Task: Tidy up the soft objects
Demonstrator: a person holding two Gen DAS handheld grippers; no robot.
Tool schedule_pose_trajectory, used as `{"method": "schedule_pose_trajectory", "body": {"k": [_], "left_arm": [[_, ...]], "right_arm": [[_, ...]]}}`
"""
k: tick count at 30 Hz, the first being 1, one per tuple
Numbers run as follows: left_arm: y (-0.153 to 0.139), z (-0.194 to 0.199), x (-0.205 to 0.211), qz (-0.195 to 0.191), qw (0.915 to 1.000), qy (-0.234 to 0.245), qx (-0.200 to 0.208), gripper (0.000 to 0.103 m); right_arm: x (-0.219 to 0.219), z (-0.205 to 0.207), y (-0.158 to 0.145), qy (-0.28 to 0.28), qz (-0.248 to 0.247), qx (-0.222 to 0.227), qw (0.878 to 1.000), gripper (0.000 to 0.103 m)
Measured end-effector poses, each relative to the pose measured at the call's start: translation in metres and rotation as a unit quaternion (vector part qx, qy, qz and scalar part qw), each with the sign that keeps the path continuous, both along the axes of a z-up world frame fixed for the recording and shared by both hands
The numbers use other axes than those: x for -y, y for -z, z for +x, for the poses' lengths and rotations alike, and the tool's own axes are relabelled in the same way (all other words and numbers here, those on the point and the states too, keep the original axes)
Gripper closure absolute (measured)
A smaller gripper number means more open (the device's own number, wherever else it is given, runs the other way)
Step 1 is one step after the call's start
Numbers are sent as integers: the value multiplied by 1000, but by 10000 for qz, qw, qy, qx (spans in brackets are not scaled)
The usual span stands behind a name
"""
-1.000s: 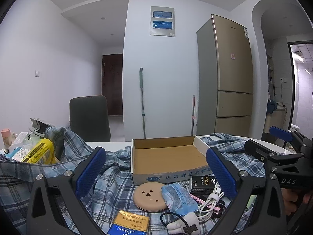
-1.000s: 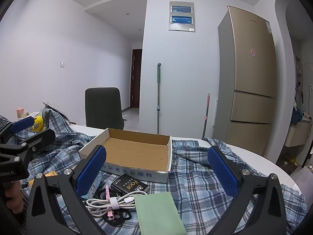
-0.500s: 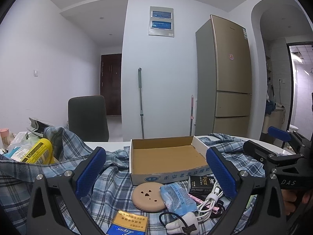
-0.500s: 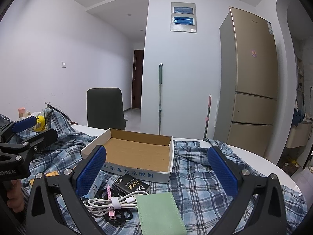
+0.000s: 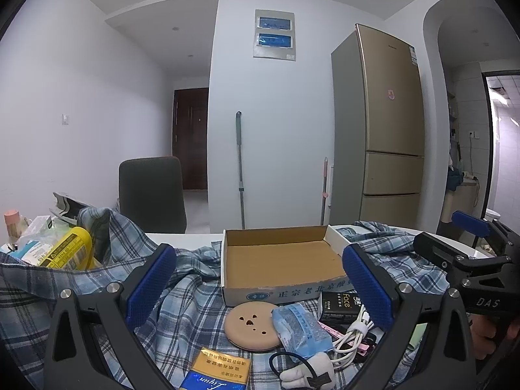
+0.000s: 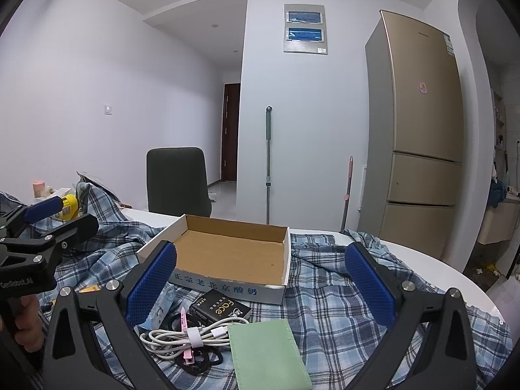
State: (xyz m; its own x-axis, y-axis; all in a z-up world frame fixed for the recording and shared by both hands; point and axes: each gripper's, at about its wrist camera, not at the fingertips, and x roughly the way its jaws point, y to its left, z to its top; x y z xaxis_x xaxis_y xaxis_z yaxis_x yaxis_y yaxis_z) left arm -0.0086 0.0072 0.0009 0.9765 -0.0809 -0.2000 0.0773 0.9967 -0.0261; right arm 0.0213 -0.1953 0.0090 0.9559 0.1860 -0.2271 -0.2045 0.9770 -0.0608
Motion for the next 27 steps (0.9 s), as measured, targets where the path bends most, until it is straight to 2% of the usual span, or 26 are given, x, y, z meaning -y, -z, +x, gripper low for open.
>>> {"method": "schedule_pose_trajectory", "body": {"k": [22,27], "left_arm": [[1,5,0,3,9999,65,-151,0],[-1,0,4,67,9999,103,-35,0]], "right_arm": [[2,-1,0,-82,51,19,10000,0],[2,-1,0,-62,31,-21,10000,0]]}}
